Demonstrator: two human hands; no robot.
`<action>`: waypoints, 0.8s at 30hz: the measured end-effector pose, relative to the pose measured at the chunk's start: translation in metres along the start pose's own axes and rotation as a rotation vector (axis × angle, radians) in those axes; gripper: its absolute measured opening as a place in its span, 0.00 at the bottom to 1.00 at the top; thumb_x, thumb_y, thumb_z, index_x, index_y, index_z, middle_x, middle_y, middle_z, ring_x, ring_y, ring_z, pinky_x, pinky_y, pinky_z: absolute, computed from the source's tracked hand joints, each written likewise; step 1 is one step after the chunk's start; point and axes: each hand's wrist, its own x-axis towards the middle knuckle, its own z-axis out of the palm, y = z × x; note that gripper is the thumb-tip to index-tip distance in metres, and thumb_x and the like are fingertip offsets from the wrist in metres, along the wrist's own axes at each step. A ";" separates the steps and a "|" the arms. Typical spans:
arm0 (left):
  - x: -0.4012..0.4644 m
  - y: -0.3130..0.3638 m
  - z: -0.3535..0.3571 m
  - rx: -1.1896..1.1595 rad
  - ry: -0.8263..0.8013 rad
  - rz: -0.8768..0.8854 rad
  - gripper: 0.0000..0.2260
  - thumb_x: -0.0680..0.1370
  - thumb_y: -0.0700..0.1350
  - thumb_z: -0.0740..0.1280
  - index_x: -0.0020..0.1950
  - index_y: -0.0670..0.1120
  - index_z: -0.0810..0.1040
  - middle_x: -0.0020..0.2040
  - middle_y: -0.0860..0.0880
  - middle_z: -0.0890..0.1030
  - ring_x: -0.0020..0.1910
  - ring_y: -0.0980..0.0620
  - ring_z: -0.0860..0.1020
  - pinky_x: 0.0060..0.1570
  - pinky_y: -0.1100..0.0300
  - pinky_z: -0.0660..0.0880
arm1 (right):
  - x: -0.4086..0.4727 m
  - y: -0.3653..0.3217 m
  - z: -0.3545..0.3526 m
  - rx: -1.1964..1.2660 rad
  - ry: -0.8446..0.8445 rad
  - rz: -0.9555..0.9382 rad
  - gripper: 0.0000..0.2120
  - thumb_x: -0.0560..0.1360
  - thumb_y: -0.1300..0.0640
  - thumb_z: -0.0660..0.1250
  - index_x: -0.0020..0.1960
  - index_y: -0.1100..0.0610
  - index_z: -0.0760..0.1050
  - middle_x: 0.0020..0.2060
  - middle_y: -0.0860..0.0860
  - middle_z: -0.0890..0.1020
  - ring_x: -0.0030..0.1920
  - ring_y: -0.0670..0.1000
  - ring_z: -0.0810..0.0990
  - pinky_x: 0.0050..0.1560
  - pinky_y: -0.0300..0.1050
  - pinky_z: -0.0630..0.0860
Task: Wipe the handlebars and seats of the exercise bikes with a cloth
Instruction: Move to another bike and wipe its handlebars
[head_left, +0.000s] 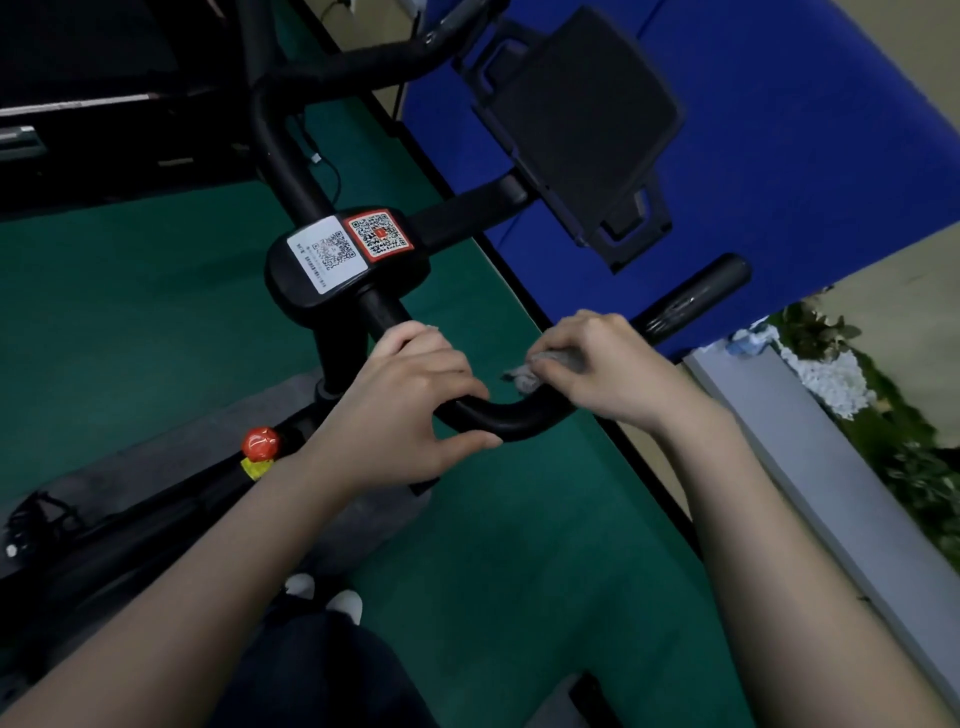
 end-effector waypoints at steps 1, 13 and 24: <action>0.000 0.000 0.000 -0.002 0.000 0.002 0.16 0.71 0.62 0.68 0.47 0.51 0.82 0.40 0.57 0.77 0.46 0.54 0.74 0.66 0.60 0.55 | 0.002 0.003 -0.002 -0.006 0.005 0.058 0.08 0.78 0.56 0.64 0.52 0.56 0.81 0.47 0.51 0.82 0.52 0.50 0.74 0.49 0.41 0.67; -0.001 0.001 -0.004 0.011 -0.037 0.022 0.18 0.73 0.63 0.65 0.48 0.50 0.82 0.41 0.56 0.78 0.47 0.53 0.75 0.68 0.55 0.56 | -0.031 -0.017 0.074 0.278 1.045 0.369 0.09 0.75 0.65 0.69 0.54 0.62 0.82 0.54 0.57 0.80 0.57 0.55 0.73 0.62 0.44 0.69; 0.013 0.011 0.000 0.098 -0.001 0.033 0.21 0.76 0.61 0.59 0.51 0.47 0.82 0.43 0.53 0.80 0.47 0.50 0.77 0.62 0.55 0.64 | -0.018 -0.014 0.078 0.654 1.314 0.616 0.10 0.76 0.64 0.68 0.57 0.61 0.79 0.51 0.55 0.72 0.53 0.48 0.74 0.58 0.32 0.68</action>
